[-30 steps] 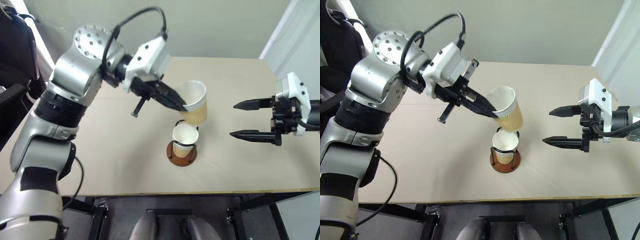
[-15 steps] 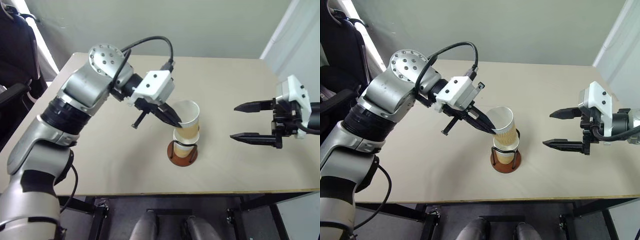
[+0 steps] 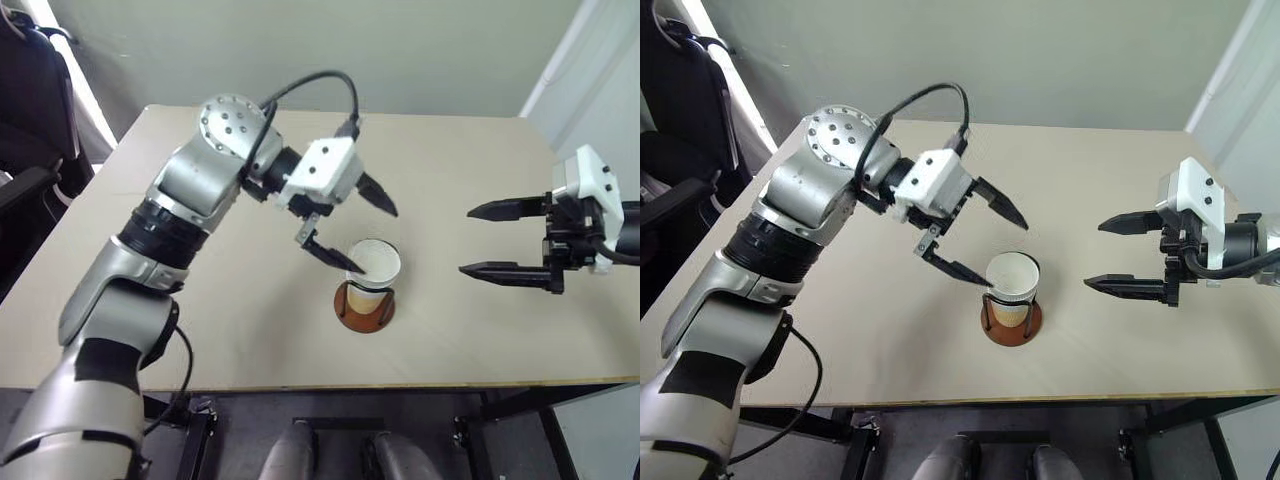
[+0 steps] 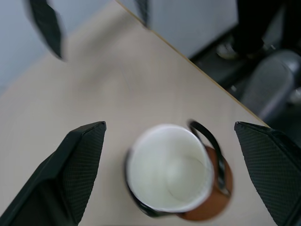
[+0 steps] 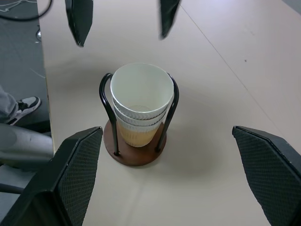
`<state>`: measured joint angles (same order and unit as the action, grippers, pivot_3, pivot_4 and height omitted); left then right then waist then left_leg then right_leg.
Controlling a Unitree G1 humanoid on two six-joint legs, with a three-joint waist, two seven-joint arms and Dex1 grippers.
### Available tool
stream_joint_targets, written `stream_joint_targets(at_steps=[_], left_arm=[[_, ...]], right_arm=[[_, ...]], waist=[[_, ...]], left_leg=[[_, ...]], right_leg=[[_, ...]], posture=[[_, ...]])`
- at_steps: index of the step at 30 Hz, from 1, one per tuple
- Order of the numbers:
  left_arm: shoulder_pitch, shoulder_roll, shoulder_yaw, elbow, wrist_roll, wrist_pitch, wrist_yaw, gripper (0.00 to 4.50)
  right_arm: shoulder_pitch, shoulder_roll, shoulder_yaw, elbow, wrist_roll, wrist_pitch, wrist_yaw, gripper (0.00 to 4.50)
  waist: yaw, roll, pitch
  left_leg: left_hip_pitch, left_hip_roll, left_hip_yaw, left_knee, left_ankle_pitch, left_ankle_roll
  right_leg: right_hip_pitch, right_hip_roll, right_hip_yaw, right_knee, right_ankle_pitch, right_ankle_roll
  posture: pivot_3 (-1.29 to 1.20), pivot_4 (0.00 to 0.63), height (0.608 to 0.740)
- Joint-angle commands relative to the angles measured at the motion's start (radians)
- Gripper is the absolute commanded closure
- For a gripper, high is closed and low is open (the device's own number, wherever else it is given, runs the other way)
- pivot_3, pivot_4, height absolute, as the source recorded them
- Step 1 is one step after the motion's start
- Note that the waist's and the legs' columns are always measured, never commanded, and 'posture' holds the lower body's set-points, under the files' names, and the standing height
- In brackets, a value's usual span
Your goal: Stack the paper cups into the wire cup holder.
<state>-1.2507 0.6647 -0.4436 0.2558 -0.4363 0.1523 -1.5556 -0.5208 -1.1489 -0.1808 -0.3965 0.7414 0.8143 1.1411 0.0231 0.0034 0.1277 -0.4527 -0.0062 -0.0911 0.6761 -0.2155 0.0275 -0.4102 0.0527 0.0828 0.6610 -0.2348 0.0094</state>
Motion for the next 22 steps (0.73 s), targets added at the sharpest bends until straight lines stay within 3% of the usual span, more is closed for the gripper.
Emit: stream_joint_targets(at_steps=[1,5,9,13,22], left_arm=[[0.06,0.084,0.147,-0.027,-0.061,0.178,0.032,0.02],[0.265,0.262,0.31,-0.064,-0.066,0.278,0.082,0.02],[0.467,0.369,0.494,-0.083,-0.094,0.33,0.15,0.02],[0.615,0.392,0.647,-0.108,-0.14,0.392,0.225,0.02],[0.781,0.373,0.763,-0.196,-0.166,0.426,0.318,0.02]], right_arm=[[-0.006,-0.002,-0.011,0.013,0.008,-0.011,0.019,0.0],[0.08,-0.028,-0.061,0.048,0.003,-0.03,0.077,0.0],[0.157,-0.062,-0.085,0.143,-0.032,-0.073,0.145,0.0],[0.156,-0.061,-0.072,0.253,-0.071,-0.125,0.175,0.0],[0.116,-0.018,-0.028,0.374,-0.133,-0.205,0.196,0.0]], waist=[[-0.008,0.001,0.0],[-0.022,0.002,-0.001],[-0.015,0.002,-0.001],[-0.003,0.001,-0.001],[-0.006,0.001,-0.001]], left_leg=[[0.0,0.0,0.0,0.0,0.0,0.0],[0.003,0.0,0.0,-0.004,0.002,-0.003],[0.001,0.0,0.0,-0.008,0.006,-0.006],[0.002,0.0,0.0,-0.008,0.006,-0.004],[0.01,0.0,0.0,-0.01,0.006,-0.004]], right_leg=[[0.0,0.0,0.0,0.0,0.0,0.0],[-0.001,0.0,0.0,0.0,0.0,0.0],[-0.004,0.0,0.0,-0.001,0.0,0.0],[-0.002,0.0,0.0,-0.001,0.0,-0.002],[0.003,-0.001,0.0,0.001,0.001,-0.008]], posture=[[0.0,0.15,0.74],[0.0,0.15,0.74],[0.0,0.15,0.74],[0.0,0.15,0.74],[0.0,0.15,0.74]])
